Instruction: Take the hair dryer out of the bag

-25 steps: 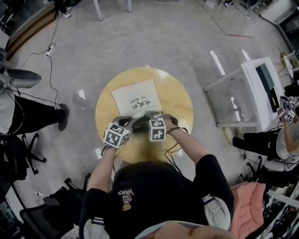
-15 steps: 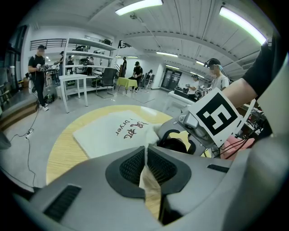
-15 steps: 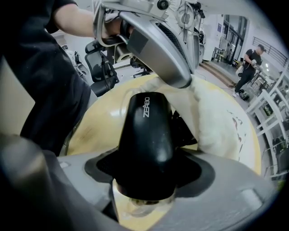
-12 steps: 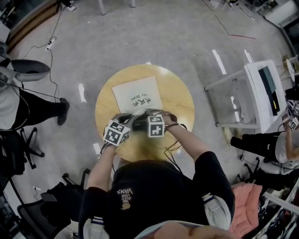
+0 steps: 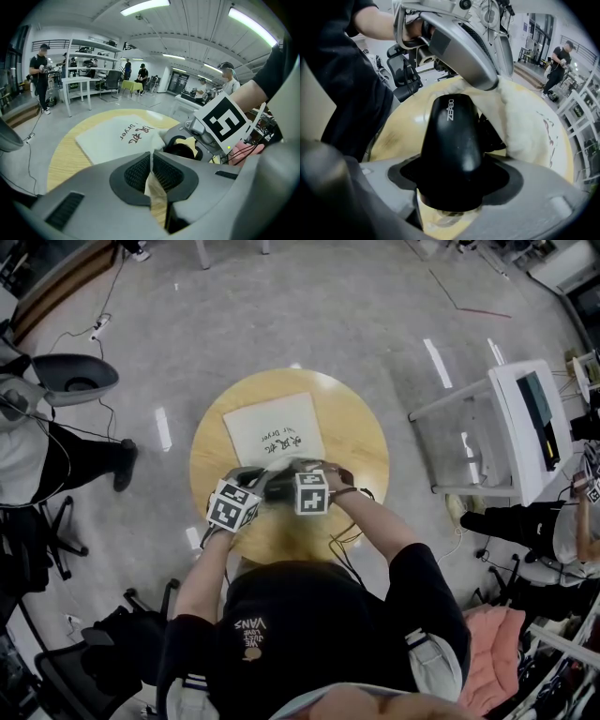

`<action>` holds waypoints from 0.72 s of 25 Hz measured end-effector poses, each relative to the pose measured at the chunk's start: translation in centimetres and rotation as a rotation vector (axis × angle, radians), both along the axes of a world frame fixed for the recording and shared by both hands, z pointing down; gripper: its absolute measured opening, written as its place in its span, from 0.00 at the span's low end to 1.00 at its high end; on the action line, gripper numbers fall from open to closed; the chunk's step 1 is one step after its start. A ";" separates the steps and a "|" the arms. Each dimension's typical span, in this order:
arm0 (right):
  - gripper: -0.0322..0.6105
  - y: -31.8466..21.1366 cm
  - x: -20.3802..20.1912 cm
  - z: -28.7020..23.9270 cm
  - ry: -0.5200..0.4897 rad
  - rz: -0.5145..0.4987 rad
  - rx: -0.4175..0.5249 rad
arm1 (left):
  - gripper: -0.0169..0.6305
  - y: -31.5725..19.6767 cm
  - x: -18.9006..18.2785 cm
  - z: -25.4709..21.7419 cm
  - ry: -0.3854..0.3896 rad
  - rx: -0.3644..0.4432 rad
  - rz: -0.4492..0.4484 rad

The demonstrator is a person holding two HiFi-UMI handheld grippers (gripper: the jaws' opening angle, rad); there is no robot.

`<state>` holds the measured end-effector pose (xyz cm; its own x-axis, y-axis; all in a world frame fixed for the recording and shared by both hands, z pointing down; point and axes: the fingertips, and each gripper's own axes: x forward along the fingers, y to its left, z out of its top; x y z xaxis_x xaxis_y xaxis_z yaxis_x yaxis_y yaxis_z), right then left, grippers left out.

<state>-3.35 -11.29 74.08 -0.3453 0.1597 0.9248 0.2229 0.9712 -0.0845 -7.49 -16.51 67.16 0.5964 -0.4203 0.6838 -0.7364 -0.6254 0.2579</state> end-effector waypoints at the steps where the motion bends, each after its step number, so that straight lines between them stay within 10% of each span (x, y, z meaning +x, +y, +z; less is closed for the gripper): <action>1: 0.61 0.0 0.0 0.1 0.001 0.004 0.004 | 0.08 0.0 0.0 0.0 -0.001 0.000 0.001; 18: 0.61 -0.1 -0.1 0.4 -0.028 0.008 0.036 | 0.08 0.2 0.3 -0.1 -0.001 0.005 -0.003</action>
